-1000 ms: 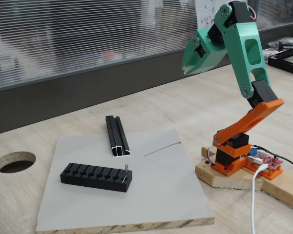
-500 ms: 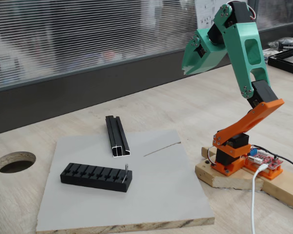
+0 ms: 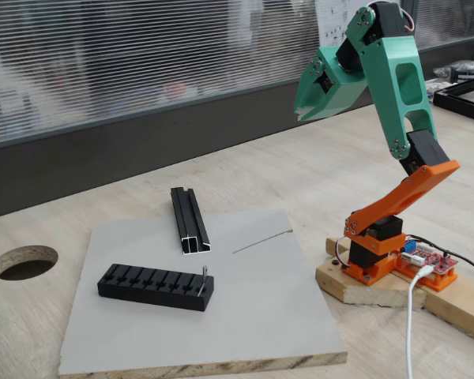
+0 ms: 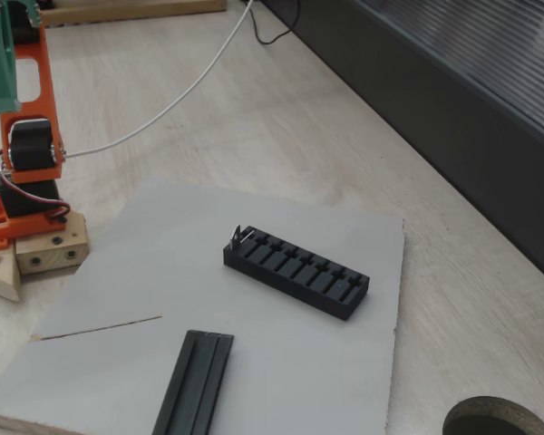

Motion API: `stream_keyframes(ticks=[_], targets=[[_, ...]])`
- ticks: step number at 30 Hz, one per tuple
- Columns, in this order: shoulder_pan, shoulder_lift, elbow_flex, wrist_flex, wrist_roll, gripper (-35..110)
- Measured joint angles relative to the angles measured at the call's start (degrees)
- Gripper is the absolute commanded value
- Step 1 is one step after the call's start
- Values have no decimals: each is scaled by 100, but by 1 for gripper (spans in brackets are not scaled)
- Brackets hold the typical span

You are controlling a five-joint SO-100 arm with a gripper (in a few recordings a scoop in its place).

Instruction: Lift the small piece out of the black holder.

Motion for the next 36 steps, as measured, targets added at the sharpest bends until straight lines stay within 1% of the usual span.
stream_keyframes(ticks=[18, 23, 26, 31, 36], targets=[[0, -18, 0, 0, 0, 11], [9, -457, 0, 0, 0, 11], [-396, -747, 0, 0, 0, 11], [-1529, -1151, 0, 0, 0, 11], [-2145, -1951, 0, 0, 0, 11]])
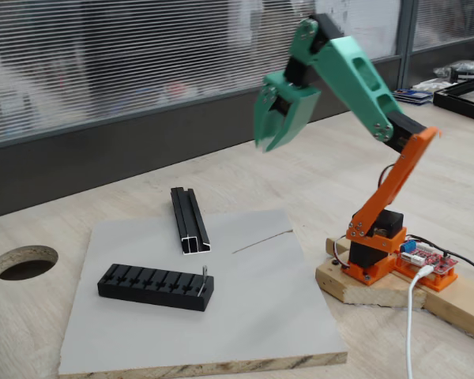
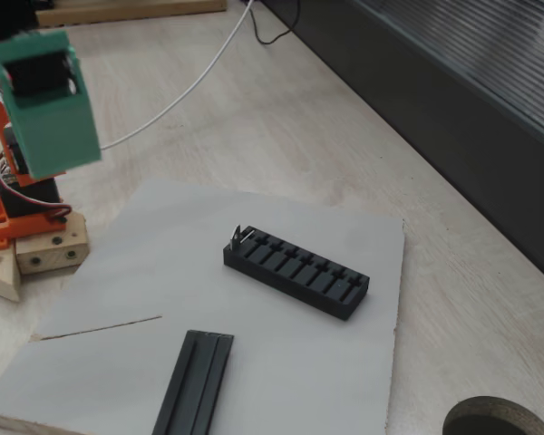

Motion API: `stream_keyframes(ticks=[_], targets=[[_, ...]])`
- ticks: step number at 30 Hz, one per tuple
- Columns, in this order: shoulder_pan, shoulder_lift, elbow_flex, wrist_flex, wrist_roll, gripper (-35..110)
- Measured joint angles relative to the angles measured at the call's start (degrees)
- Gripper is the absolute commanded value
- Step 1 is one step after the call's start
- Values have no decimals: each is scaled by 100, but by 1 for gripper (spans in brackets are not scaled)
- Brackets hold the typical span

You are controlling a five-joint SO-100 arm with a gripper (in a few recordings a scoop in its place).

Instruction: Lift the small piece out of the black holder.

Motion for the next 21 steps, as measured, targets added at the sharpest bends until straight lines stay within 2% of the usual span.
stream_keyframes(ticks=[11, 17, 21], targets=[[-1872, -1090, 0, 0, 0, 11], [-2241, -1477, 0, -79, 9, 11], [-2461, -1714, 0, -668, 26, 11]])
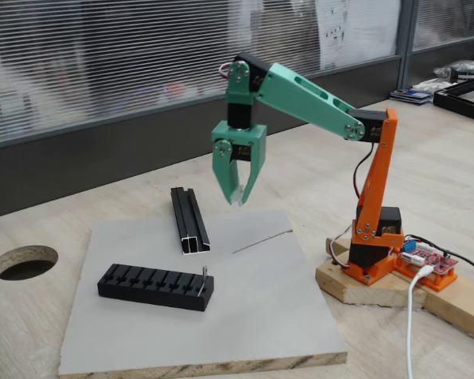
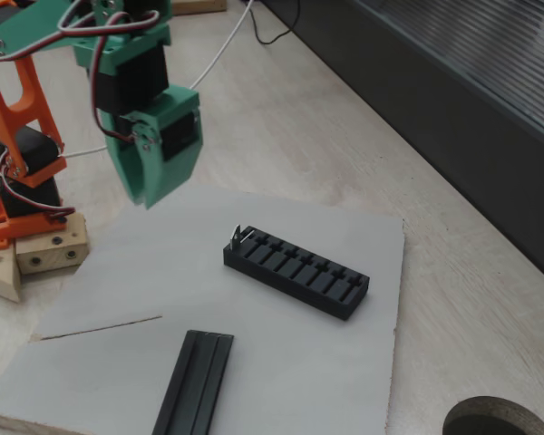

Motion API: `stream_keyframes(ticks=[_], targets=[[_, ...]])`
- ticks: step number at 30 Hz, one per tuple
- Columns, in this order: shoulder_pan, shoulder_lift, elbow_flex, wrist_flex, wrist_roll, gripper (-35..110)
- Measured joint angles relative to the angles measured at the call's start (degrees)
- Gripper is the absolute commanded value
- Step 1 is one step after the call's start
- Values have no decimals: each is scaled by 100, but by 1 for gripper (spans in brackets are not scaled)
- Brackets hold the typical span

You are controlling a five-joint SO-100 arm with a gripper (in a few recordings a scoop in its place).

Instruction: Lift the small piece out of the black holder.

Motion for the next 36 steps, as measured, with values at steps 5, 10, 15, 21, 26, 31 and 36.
stream_keyframes(ticks=[5, 10, 15, 21, 26, 31, 36], targets=[[-404, -158, 0, -510, 0, 11], [-448, -272, 0, -571, 0, 11], [-510, -272, 0, -571, 0, 11], [-483, -272, 0, -571, 0, 11], [-448, -299, 0, -571, 0, 11], [-448, -299, 0, -571, 0, 11], [-466, -299, 0, -571, 0, 11]])
